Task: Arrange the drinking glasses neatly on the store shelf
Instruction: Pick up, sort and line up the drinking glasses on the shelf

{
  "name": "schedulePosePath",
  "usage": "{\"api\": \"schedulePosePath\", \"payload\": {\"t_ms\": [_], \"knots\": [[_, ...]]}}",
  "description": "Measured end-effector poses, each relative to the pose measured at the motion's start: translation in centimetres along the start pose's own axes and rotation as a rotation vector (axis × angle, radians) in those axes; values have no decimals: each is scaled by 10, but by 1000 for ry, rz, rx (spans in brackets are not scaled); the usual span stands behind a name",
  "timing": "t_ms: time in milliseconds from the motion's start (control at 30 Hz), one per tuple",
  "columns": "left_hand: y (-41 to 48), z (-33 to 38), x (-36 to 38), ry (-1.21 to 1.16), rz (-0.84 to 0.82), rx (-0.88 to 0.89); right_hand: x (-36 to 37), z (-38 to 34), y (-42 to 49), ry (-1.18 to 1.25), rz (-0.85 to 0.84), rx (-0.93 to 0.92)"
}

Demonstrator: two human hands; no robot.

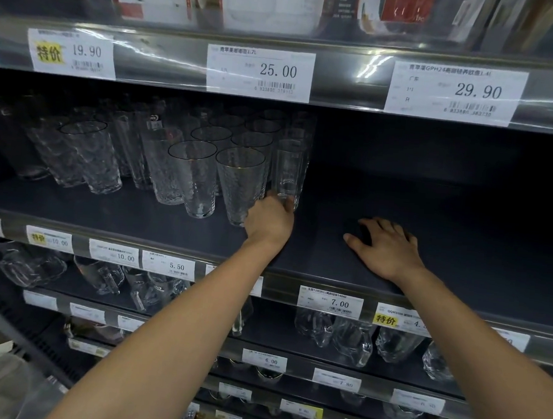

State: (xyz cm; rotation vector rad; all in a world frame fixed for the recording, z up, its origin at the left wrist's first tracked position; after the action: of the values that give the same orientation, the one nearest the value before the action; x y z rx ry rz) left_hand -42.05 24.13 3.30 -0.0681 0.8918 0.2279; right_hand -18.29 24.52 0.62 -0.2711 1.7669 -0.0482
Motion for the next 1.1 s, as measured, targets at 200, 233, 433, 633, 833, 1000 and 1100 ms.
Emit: {"api": "schedulePosePath", "payload": {"t_ms": [200, 233, 433, 633, 833, 1000, 1100], "knots": [[-1, -3, -1, -54, -2, -12, 0, -1, 0, 5, -2, -5], [-2, -3, -1, -64, -4, -12, 0, -1, 0, 6, -2, -6], [-12, -3, 4, -168, -249, 137, 0, -1, -1, 12, -12, -3], [-54, -28, -34, -71, -395, 414, 0, -2, -2, 36, -21, 4], [-59, -84, -77, 515, -340, 511, -2, -9, -5, -7, -16, 60], [-50, -94, -65, 683, -398, 598, -2, -62, 5, 468, 42, -11], [-52, -94, -64, 698, -357, 633, 2, -94, 21, 841, 95, -40]]}}
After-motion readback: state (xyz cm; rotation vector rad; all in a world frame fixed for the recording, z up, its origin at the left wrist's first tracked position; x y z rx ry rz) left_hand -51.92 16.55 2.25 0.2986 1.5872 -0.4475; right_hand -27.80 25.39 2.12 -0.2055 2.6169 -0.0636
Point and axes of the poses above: each hand's wrist, its own y-axis towards the middle knuckle, its own x-axis out of the palm, z = x × y, the point moved 9 cm from there along y, towards the middle knuckle, and after that the axes turned 13 degrees about -z, right-handed, at the moved point
